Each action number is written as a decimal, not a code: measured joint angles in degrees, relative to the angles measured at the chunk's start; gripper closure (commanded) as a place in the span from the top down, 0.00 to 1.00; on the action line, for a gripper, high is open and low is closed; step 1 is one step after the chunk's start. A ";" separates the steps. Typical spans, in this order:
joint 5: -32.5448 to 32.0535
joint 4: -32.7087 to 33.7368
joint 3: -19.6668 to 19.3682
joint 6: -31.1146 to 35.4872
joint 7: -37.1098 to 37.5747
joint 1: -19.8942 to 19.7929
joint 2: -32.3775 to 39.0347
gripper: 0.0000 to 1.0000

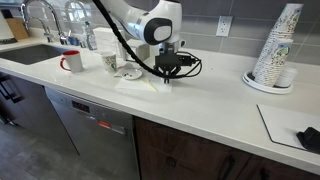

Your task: Pour the content of the cup onto the plate

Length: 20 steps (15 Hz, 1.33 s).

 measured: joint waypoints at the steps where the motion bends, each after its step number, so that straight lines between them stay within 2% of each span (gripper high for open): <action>1: 0.00 0.12 0.03 0.00 0.00 -0.04 0.11 0.48; 7: -0.08 0.31 0.03 -0.13 -0.31 -0.06 -0.56 0.94; 8: -0.21 0.30 0.03 -0.55 -0.38 -0.06 -1.00 0.99; 13: -0.53 -0.51 -0.09 -11.17 1.11 0.23 -5.90 1.00; 20: -0.61 -5.29 -2.27 -24.12 22.66 3.57 -15.97 1.00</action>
